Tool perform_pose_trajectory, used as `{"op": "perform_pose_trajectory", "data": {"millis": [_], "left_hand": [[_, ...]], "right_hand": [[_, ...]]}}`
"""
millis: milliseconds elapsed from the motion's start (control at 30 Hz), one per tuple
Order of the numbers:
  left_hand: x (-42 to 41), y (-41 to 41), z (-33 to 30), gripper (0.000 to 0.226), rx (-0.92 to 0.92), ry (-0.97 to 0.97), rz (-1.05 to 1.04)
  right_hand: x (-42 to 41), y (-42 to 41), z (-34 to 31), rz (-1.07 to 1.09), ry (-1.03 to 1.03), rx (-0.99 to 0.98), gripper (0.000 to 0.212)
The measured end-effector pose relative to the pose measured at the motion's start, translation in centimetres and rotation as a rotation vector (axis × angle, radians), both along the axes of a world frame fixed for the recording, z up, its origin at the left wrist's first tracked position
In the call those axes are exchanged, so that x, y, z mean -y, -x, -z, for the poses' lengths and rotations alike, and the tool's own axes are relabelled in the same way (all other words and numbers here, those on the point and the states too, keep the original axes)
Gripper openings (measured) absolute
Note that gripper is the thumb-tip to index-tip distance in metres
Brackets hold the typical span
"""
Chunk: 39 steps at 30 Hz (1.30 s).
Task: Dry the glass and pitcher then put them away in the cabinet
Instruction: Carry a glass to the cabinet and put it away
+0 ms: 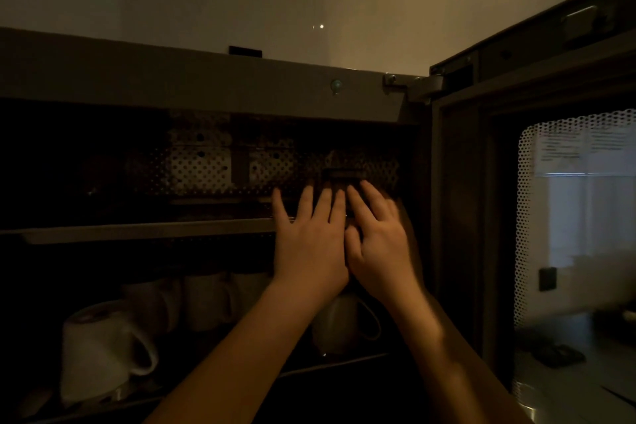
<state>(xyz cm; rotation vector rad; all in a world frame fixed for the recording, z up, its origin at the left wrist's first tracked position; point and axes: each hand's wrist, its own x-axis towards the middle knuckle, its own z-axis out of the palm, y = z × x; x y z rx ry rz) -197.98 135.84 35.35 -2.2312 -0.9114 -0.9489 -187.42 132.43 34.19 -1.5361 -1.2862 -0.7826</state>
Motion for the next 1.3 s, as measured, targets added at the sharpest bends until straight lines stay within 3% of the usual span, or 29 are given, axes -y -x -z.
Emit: {"op": "perform_pose_trajectory", "data": {"millis": [133,333,500,833,1300], "left_hand": [[0.0,-0.2,-0.1,0.073,0.021,-0.001,0.016],[0.2,1.0,0.8,0.076,0.138,0.021,0.126],[1.2,2.6,2.2,0.068,0.277,-0.021,0.186],[5.4,6.1,6.1,0.059,0.439,0.021,0.123],[15.2,8.2,10.5,0.058,0.441,0.141,0.24]], "right_hand": [[-0.1,-0.1,-0.1,-0.009,0.038,-0.016,0.069],[1.1,0.5,0.5,-0.1,-0.037,-0.064,0.055],[2.7,1.7,1.7,-0.074,-0.052,-0.009,0.057],[6.8,5.1,4.9,-0.133,-0.038,-0.016,0.053],[17.9,8.8,8.2,-0.094,-0.033,-0.065,0.052]]}}
